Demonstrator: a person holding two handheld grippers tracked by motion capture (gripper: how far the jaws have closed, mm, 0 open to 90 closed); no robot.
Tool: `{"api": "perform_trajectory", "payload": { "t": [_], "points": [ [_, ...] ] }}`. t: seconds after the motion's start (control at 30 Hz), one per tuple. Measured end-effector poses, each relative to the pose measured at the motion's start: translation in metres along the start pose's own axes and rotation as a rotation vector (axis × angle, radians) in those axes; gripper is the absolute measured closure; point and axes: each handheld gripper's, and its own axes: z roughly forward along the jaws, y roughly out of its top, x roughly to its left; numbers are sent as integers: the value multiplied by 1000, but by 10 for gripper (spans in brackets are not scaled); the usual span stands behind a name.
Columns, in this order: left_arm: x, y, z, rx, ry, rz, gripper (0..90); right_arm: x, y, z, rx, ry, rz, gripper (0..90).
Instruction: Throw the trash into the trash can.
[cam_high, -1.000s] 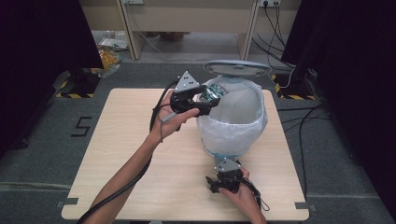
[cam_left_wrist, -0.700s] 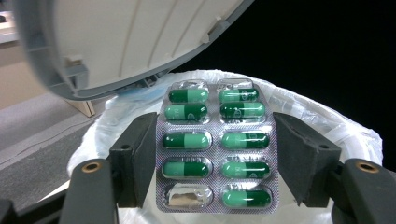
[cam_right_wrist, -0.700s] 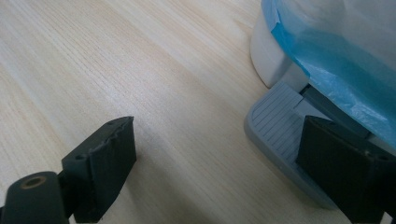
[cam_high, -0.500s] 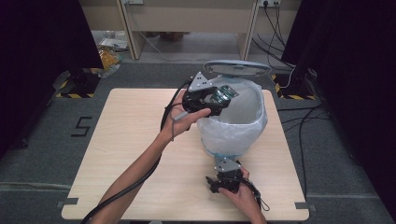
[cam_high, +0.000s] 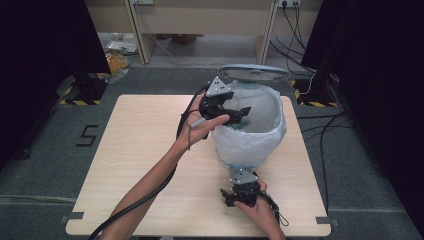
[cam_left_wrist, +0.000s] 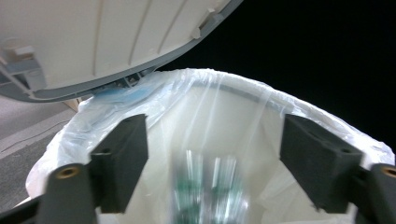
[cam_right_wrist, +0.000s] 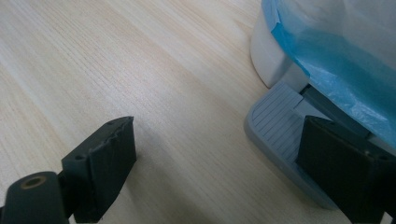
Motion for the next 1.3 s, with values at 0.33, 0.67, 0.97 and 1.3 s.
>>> {"api": "perform_trajectory", "payload": {
  "t": [0.33,0.67,0.97,1.3],
  "points": [
    [6,0,-16,20,10,5,206,0,0,0,-3,1,0,118],
    [24,-10,-47,24,37,2,201,0,0,0,-2,2,0,118],
    [40,-38,-80,16,48,-47,199,0,0,0,-2,3,0,113],
    [52,-91,-112,40,116,-70,196,0,0,1,-2,3,3,109]
  ]
}}
